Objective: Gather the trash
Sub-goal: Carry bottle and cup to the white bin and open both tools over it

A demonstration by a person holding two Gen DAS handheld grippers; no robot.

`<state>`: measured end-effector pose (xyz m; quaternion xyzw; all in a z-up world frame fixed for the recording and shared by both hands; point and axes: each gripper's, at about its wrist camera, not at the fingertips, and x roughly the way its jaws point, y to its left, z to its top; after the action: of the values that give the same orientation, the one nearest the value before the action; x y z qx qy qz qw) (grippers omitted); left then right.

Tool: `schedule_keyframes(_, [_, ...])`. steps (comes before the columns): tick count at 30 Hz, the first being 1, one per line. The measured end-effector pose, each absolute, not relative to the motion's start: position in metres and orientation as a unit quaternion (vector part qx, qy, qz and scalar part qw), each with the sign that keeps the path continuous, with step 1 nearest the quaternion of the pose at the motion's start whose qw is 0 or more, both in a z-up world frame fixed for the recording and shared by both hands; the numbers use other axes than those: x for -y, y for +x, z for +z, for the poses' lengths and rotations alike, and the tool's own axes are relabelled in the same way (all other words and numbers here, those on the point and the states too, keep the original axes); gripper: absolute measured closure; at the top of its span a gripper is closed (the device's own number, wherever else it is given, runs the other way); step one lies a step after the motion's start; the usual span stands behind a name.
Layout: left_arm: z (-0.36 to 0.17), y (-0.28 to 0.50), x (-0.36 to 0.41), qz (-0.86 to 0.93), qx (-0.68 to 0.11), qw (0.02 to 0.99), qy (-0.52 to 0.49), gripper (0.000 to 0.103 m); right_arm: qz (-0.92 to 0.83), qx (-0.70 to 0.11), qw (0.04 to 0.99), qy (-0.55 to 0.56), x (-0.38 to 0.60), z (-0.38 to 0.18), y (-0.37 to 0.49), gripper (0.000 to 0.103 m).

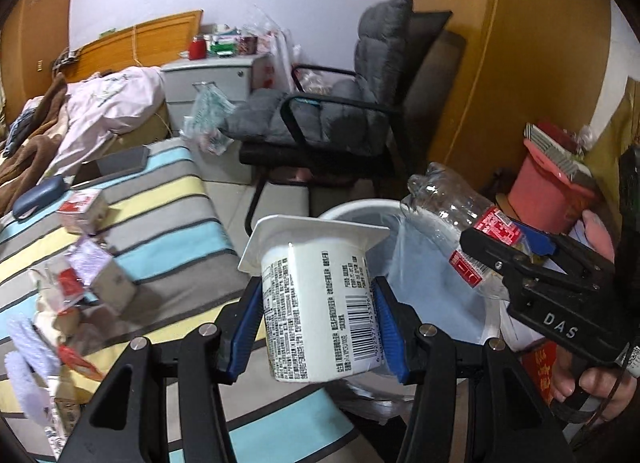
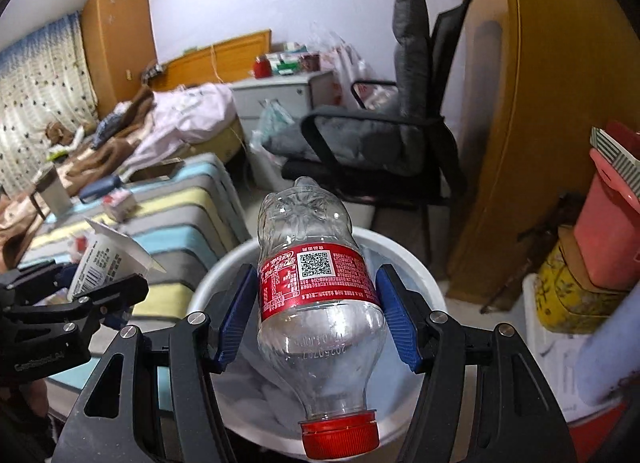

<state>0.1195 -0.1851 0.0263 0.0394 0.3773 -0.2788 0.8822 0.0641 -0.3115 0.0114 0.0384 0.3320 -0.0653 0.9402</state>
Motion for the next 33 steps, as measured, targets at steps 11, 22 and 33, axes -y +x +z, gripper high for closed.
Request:
schedule_keyframes(11, [-0.007, 0.131, 0.22, -0.294, -0.425, 0.855, 0.046, 0.041, -0.091, -0.407, 0.908, 0.045, 0.338, -0.023, 0.077, 0.039])
schedule_keyframes(22, [-0.003, 0.133, 0.211, -0.288, -0.42, 0.86, 0.034, 0.033, -0.095, -0.402, 0.909, 0.054, 0.343, -0.021, 0.073, 0.036])
schedule_keyframes(33, [0.014, 0.123, 0.174, -0.259, -0.398, 0.88, 0.025, 0.033, -0.088, -0.371, 0.923, 0.056, 0.322, -0.004, 0.068, 0.036])
